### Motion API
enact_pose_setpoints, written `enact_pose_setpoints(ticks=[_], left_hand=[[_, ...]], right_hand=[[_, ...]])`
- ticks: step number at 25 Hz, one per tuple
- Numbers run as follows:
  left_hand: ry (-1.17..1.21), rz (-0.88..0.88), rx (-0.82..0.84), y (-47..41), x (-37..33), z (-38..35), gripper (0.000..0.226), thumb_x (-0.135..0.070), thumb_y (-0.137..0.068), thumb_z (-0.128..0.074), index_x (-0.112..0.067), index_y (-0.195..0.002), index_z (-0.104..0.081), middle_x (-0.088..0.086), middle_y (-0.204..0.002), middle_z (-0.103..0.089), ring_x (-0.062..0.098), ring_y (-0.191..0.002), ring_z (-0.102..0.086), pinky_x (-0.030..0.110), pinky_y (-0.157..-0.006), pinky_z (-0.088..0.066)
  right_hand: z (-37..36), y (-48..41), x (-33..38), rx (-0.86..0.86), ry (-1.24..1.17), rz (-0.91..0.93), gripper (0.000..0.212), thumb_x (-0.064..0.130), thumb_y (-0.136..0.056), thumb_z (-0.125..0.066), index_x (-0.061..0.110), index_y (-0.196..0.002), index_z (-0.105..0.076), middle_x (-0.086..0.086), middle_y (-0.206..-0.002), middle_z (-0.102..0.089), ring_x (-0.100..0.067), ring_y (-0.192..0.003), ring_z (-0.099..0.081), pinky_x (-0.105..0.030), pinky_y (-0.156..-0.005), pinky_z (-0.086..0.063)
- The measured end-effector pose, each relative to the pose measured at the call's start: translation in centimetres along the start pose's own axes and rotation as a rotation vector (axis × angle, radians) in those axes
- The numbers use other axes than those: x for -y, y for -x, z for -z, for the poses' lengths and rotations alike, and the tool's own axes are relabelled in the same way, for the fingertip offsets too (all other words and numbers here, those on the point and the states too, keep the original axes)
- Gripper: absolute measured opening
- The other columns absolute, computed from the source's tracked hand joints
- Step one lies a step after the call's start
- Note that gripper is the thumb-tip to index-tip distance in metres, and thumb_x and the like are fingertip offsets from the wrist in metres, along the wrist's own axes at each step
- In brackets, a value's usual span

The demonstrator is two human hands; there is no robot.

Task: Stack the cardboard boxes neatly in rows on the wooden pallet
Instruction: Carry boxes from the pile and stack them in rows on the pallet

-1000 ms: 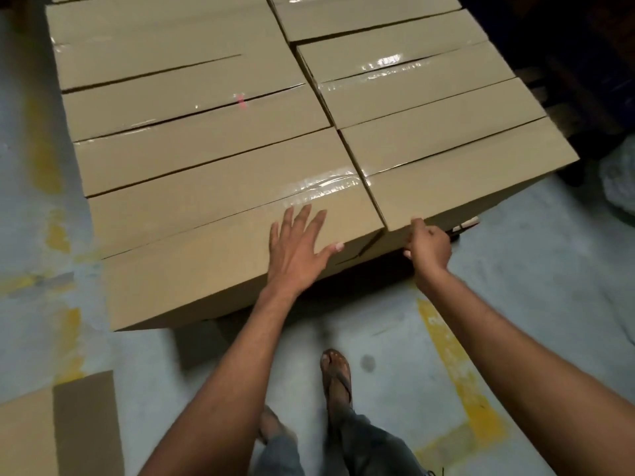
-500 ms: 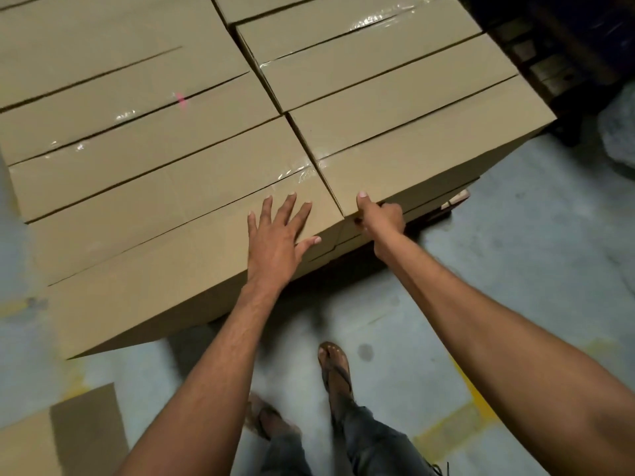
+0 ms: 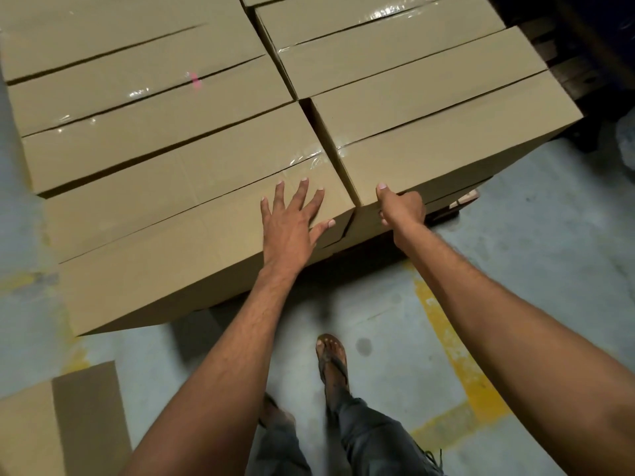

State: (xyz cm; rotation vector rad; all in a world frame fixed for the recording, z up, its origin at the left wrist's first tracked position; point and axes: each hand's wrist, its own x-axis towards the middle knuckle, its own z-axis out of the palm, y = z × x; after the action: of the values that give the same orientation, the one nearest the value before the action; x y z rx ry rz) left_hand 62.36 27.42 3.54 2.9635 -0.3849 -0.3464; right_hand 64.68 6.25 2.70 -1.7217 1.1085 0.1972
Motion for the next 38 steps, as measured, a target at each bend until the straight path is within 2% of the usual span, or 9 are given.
enact_pose_setpoints(ticks=[11, 14, 18, 21, 24, 32, 34, 36, 38], left_hand=[[0.144, -0.07, 0.011, 1.1, 2.7, 0.8, 0.075, -0.068, -0.097, -0.033, -0.035, -0.162, -0.017, -0.002, -0.172, -0.007, 0.024, -0.158, 0.001, 0.056, -0.126, 0.001], [0.307, 0.299, -0.193, 4.2, 4.3, 0.7, 0.066, -0.058, -0.103, -0.043, -0.034, -0.161, -0.024, -0.002, -0.171, -0.01, 0.021, -0.158, -0.003, 0.055, -0.124, 0.005], [0.564, 1.121, -0.498, 10.3, 9.0, -0.5, 0.09, -0.056, -0.094, -0.063, -0.028, -0.164, -0.012, 0.005, -0.172, 0.007, 0.031, -0.158, 0.005, 0.068, -0.119, 0.002], [1.145, 1.486, -0.709, 13.6, 12.3, -0.1, 0.125, -0.057, -0.085, -0.075, -0.013, -0.162, 0.014, 0.013, -0.167, 0.024, 0.034, -0.157, 0.005, 0.045, -0.123, -0.011], [1.321, 1.335, -0.762, 13.8, 14.5, -0.1, 0.13, -0.043, -0.087, -0.079, 0.003, -0.156, 0.021, 0.016, -0.169, 0.011, 0.019, -0.157, -0.008, 0.009, -0.107, -0.01], [1.344, 1.301, -0.795, 13.8, 13.2, 0.3, 0.118, -0.039, -0.091, -0.075, -0.005, -0.159, 0.015, 0.012, -0.17, 0.0, 0.02, -0.153, -0.02, 0.007, -0.102, -0.015], [1.328, 1.319, -0.813, 13.2, 10.0, 0.3, 0.1, -0.041, -0.091, -0.074, -0.012, -0.159, -0.007, 0.016, -0.164, -0.012, 0.031, -0.148, -0.03, 0.024, -0.113, -0.029], [1.397, 1.243, -0.76, 11.7, 5.2, 0.7, 0.068, -0.034, -0.093, -0.072, -0.012, -0.142, -0.029, 0.013, -0.143, -0.032, 0.029, -0.127, -0.047, 0.028, -0.1, -0.045], [1.422, 0.97, -0.604, 9.6, -0.4, 1.4, 0.046, -0.021, -0.098, -0.067, -0.01, -0.133, -0.039, 0.007, -0.129, -0.045, 0.021, -0.111, -0.054, 0.009, -0.077, -0.044]], right_hand=[[-0.5, 2.9, -0.2, 0.117, 0.044, -0.031, 0.066, 0.049, -0.09, -0.074, 0.003, -0.133, -0.057, -0.011, -0.126, -0.064, -0.028, -0.111, -0.065, -0.045, -0.097, -0.058], [-2.7, 7.2, -1.6, 0.294, -0.035, -0.125, 0.068, 0.057, -0.088, -0.072, 0.004, -0.128, -0.056, -0.012, -0.126, -0.063, -0.023, -0.101, -0.068, -0.038, -0.088, -0.061], [-6.0, 12.1, -1.8, 0.585, -0.188, -0.269, 0.074, 0.059, -0.093, -0.065, 0.006, -0.142, -0.05, -0.02, -0.138, -0.057, -0.023, -0.096, -0.07, -0.034, -0.082, -0.063], [-8.7, 14.2, -1.8, 0.728, -0.347, -0.44, 0.072, 0.058, -0.096, -0.06, 0.011, -0.148, -0.044, -0.024, -0.149, -0.046, -0.035, -0.114, -0.066, -0.041, -0.09, -0.062], [-11.2, 15.0, -2.2, 0.692, -0.467, -0.464, 0.064, 0.051, -0.098, -0.06, 0.013, -0.148, -0.047, -0.024, -0.149, -0.047, -0.037, -0.119, -0.064, -0.042, -0.085, -0.062], [-10.3, 15.3, -2.2, 0.669, -0.336, -0.364, 0.039, 0.038, -0.099, -0.065, 0.014, -0.129, -0.059, -0.022, -0.139, -0.054, -0.032, -0.112, -0.066, -0.042, -0.095, -0.06], [-8.2, 14.9, -2.9, 0.616, -0.264, -0.27, 0.055, 0.037, -0.093, -0.074, 0.015, -0.139, -0.054, -0.018, -0.139, -0.055, -0.028, -0.108, -0.066, -0.04, -0.093, -0.061], [-5.1, 14.0, -3.5, 0.488, -0.292, -0.188, 0.056, 0.036, -0.091, -0.075, 0.014, -0.139, -0.055, -0.012, -0.126, -0.063, -0.025, -0.106, -0.067, -0.04, -0.095, -0.06], [-1.7, 12.4, -3.5, 0.341, -0.34, -0.125, 0.038, 0.035, -0.094, -0.07, 0.014, -0.125, -0.064, -0.007, -0.109, -0.069, -0.023, -0.101, -0.07, -0.04, -0.095, -0.059]])
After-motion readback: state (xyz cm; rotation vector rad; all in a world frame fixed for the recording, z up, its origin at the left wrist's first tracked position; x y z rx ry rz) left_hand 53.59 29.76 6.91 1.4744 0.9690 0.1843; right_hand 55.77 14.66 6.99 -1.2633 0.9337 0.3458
